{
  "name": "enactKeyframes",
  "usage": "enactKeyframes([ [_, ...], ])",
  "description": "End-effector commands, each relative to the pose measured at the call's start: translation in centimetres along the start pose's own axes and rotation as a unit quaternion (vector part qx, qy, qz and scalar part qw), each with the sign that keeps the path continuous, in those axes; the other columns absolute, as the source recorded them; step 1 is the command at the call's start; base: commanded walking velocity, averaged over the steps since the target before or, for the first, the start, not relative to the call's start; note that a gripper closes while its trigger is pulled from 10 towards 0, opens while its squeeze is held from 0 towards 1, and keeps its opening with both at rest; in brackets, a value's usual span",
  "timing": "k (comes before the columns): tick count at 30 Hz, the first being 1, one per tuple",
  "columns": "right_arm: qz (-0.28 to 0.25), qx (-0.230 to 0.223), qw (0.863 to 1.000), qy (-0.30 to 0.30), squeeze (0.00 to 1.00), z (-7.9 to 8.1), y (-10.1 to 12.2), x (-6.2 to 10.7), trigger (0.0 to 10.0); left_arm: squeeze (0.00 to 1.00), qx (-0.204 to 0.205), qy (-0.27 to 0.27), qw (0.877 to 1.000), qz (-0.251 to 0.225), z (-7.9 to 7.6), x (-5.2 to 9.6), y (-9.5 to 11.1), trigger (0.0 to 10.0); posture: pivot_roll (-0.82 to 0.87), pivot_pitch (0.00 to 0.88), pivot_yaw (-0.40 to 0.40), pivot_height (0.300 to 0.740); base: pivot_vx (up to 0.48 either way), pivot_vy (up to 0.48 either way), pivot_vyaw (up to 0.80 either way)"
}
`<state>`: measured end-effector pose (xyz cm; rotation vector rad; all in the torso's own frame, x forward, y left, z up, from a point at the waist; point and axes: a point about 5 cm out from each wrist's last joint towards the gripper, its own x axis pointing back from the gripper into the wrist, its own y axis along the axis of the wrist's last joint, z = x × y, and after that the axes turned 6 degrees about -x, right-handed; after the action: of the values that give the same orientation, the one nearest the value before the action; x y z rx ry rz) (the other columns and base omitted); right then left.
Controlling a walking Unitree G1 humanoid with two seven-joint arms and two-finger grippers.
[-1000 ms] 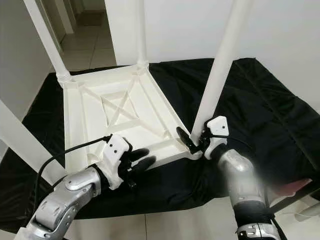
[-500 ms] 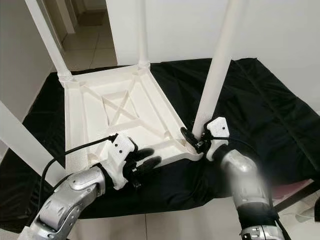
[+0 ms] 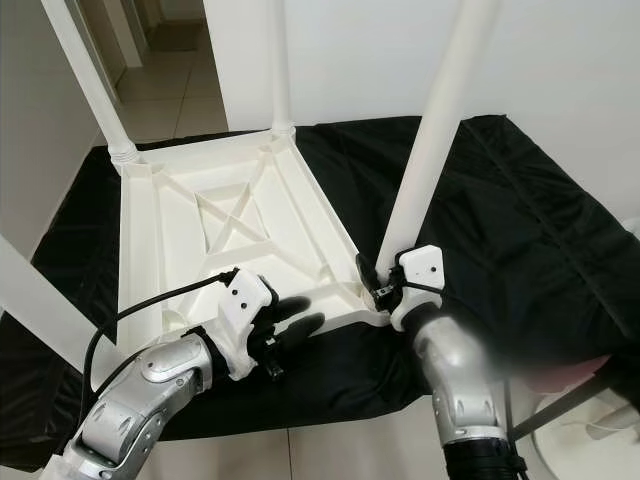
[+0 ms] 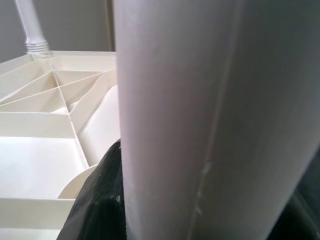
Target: Building children table
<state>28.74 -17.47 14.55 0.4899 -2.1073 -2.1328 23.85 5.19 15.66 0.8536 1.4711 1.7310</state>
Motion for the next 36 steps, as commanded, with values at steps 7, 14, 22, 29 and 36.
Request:
enactKeyframes([
  [7,-0.001,-0.005,0.993,-0.114,0.00,0.7,-0.3,0.8,10.0,1.00,0.026,0.020,0.999,0.011,0.5,0.7,-0.7,10.0,-0.06,0.034,0.034,0.740,0.000,0.000,0.00],
  [14,0.007,-0.012,0.979,-0.206,0.00,2.8,-0.6,1.3,10.0,0.00,0.003,0.042,0.999,0.030,1.0,0.7,-1.1,10.0,-0.05,0.025,0.029,0.740,0.000,0.000,0.00],
  [22,0.006,-0.024,0.973,-0.229,0.00,4.8,-0.4,0.9,10.0,0.00,-0.001,0.062,0.997,0.037,1.4,0.8,-1.3,10.0,-0.04,0.016,0.025,0.740,0.000,0.000,0.00],
  [29,-0.004,-0.036,0.976,-0.216,1.00,4.7,-0.2,1.0,10.0,0.00,0.004,0.071,0.997,0.036,1.7,0.8,-1.3,10.0,-0.05,0.006,0.022,0.740,0.000,0.000,0.00],
  [36,-0.010,-0.024,0.987,-0.161,1.00,3.6,0.2,1.1,10.0,0.00,0.001,0.073,0.997,0.037,1.7,0.9,-1.3,10.0,-0.05,0.000,0.016,0.740,0.000,0.000,0.00],
])
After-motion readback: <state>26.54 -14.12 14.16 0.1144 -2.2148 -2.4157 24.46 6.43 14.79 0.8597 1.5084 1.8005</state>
